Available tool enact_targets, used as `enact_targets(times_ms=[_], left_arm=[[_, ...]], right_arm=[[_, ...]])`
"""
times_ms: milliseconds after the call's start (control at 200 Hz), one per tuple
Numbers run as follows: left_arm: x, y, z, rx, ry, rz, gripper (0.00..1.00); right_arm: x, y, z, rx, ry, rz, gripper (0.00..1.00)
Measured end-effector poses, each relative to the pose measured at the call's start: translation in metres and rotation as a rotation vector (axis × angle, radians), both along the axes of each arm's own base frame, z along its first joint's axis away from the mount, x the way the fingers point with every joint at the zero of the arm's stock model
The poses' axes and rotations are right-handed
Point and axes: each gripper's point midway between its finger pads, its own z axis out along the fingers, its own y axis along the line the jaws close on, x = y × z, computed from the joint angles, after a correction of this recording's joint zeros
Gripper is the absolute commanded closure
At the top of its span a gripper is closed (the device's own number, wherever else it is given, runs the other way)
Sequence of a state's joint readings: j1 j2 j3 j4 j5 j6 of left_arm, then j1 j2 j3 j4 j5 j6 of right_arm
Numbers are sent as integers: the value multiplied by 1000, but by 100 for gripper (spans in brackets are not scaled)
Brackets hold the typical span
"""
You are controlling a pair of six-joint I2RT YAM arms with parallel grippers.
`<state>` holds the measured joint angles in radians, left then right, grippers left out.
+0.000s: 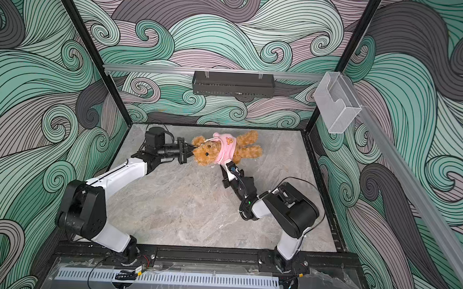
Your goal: Dress the teddy bear
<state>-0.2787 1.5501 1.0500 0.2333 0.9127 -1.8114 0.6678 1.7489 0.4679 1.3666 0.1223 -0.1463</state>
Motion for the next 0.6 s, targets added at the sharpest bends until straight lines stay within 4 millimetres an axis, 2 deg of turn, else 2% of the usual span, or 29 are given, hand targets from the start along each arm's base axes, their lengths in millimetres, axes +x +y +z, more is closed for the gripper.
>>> enact_targets(times_ms=[150, 440, 595], left_arm=[[0, -1, 0, 0, -4, 0, 100], [0, -2, 0, 0, -8, -2, 100], [-3, -6, 0, 4, -13, -13, 100]], right_arm=[[4, -9, 7, 12, -11, -45, 68], [5, -20, 32, 55, -55, -79, 73], [8, -25, 35, 62, -61, -90, 77]])
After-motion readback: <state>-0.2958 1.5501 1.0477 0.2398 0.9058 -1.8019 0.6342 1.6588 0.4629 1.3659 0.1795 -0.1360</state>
